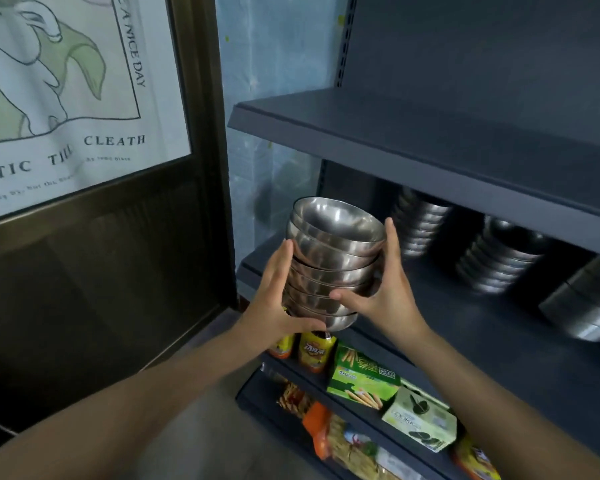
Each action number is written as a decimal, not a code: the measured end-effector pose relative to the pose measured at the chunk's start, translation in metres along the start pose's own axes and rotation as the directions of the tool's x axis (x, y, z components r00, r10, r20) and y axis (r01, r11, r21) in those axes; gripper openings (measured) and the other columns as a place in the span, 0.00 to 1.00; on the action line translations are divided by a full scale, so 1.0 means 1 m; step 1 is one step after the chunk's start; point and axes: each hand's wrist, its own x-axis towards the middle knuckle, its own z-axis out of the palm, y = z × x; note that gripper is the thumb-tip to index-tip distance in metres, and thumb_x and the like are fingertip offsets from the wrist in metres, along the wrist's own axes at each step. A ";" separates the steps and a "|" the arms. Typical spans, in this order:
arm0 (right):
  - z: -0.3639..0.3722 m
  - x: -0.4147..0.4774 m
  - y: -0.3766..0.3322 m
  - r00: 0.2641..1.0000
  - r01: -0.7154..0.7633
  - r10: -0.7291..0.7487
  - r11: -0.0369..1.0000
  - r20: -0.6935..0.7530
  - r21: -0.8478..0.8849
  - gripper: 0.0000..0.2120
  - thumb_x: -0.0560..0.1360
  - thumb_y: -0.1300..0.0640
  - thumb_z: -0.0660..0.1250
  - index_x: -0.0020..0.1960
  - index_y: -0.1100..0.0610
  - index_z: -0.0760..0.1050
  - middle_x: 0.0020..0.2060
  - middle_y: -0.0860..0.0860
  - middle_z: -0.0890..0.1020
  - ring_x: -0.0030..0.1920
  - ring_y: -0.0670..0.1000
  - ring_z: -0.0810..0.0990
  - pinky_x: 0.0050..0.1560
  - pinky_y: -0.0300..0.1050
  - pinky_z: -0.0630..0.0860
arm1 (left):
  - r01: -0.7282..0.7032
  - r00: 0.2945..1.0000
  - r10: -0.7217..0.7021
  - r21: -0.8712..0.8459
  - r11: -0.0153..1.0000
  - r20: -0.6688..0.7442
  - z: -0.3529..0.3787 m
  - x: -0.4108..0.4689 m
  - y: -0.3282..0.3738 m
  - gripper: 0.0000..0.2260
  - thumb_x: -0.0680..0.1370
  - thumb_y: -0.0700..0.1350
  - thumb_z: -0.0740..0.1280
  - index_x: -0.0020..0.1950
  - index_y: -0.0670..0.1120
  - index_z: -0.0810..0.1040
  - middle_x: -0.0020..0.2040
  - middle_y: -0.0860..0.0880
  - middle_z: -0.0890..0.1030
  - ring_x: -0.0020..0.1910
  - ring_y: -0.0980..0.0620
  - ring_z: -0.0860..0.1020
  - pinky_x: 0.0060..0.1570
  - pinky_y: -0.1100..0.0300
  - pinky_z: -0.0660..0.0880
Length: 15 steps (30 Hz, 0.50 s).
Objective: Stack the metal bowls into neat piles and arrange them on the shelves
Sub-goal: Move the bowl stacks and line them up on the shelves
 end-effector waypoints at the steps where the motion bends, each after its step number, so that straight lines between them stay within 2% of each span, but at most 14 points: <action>1: 0.004 0.007 0.008 1.000 -0.004 0.004 1.000 0.003 -0.009 0.56 0.53 0.28 0.73 0.66 0.23 0.36 0.76 0.48 0.58 0.74 0.45 0.60 0.73 0.54 0.64 | 0.000 1.000 0.000 -0.013 1.000 -0.004 0.002 0.005 -0.011 0.50 0.58 0.67 0.74 0.65 0.78 0.38 0.75 0.60 0.45 0.76 0.54 0.50 0.70 0.42 0.62; 4: 0.013 0.031 0.029 1.000 -0.003 0.002 0.999 -0.013 -0.038 0.60 0.54 0.32 0.75 0.70 0.30 0.36 0.75 0.45 0.58 0.74 0.43 0.59 0.74 0.50 0.62 | -0.008 1.000 0.007 -0.038 0.999 -0.009 0.004 0.029 -0.040 0.50 0.59 0.65 0.74 0.65 0.78 0.38 0.71 0.67 0.45 0.75 0.59 0.51 0.71 0.47 0.62; 6: 0.018 0.050 0.044 1.000 0.003 -0.004 0.999 -0.029 -0.044 0.60 0.56 0.36 0.76 0.72 0.36 0.37 0.74 0.42 0.58 0.74 0.42 0.59 0.73 0.44 0.61 | -0.048 0.999 0.048 -0.005 0.999 -0.008 0.004 0.051 -0.058 0.52 0.60 0.62 0.75 0.67 0.75 0.37 0.72 0.64 0.45 0.73 0.66 0.49 0.72 0.61 0.59; 8: 0.024 0.069 0.061 0.999 0.008 -0.011 0.999 -0.050 -0.047 0.61 0.57 0.38 0.75 0.75 0.42 0.36 0.72 0.40 0.59 0.73 0.39 0.60 0.71 0.36 0.60 | -0.095 0.995 0.095 0.048 0.994 0.005 0.004 0.076 -0.076 0.54 0.61 0.57 0.77 0.69 0.68 0.36 0.74 0.57 0.47 0.69 0.75 0.47 0.65 0.79 0.53; 9: 0.026 0.079 0.069 0.998 0.014 -0.017 0.998 -0.068 -0.053 0.62 0.57 0.38 0.75 0.76 0.45 0.37 0.71 0.39 0.60 0.71 0.36 0.60 0.69 0.32 0.60 | -0.127 0.992 0.126 0.060 0.990 0.018 0.004 0.089 -0.086 0.53 0.62 0.54 0.77 0.70 0.64 0.37 0.73 0.55 0.47 0.67 0.79 0.47 0.62 0.83 0.51; 12: 0.031 0.111 0.092 0.991 0.029 -0.039 0.996 -0.127 -0.079 0.62 0.59 0.44 0.78 0.76 0.49 0.38 0.66 0.32 0.61 0.65 0.25 0.61 0.63 0.22 0.60 | -0.217 0.975 0.214 0.059 0.974 0.053 0.003 0.132 -0.114 0.53 0.64 0.47 0.78 0.69 0.62 0.38 0.71 0.57 0.47 0.63 0.83 0.46 0.58 0.85 0.50; 13: 0.033 0.121 0.098 0.988 0.028 -0.041 0.996 -0.147 -0.087 0.61 0.59 0.45 0.78 0.77 0.49 0.38 0.66 0.32 0.62 0.64 0.25 0.62 0.61 0.20 0.60 | -0.232 0.971 0.229 0.054 0.971 0.065 0.003 0.147 -0.123 0.53 0.64 0.47 0.78 0.68 0.63 0.37 0.70 0.59 0.48 0.62 0.84 0.46 0.57 0.86 0.50; 15: 0.034 0.140 0.109 0.982 0.017 -0.038 0.994 -0.185 -0.111 0.62 0.60 0.44 0.79 0.77 0.49 0.38 0.69 0.38 0.63 0.66 0.31 0.63 0.61 0.20 0.59 | -0.242 0.968 0.238 0.042 0.969 0.084 0.003 0.173 -0.135 0.55 0.64 0.47 0.78 0.67 0.64 0.33 0.69 0.62 0.48 0.61 0.84 0.48 0.55 0.87 0.51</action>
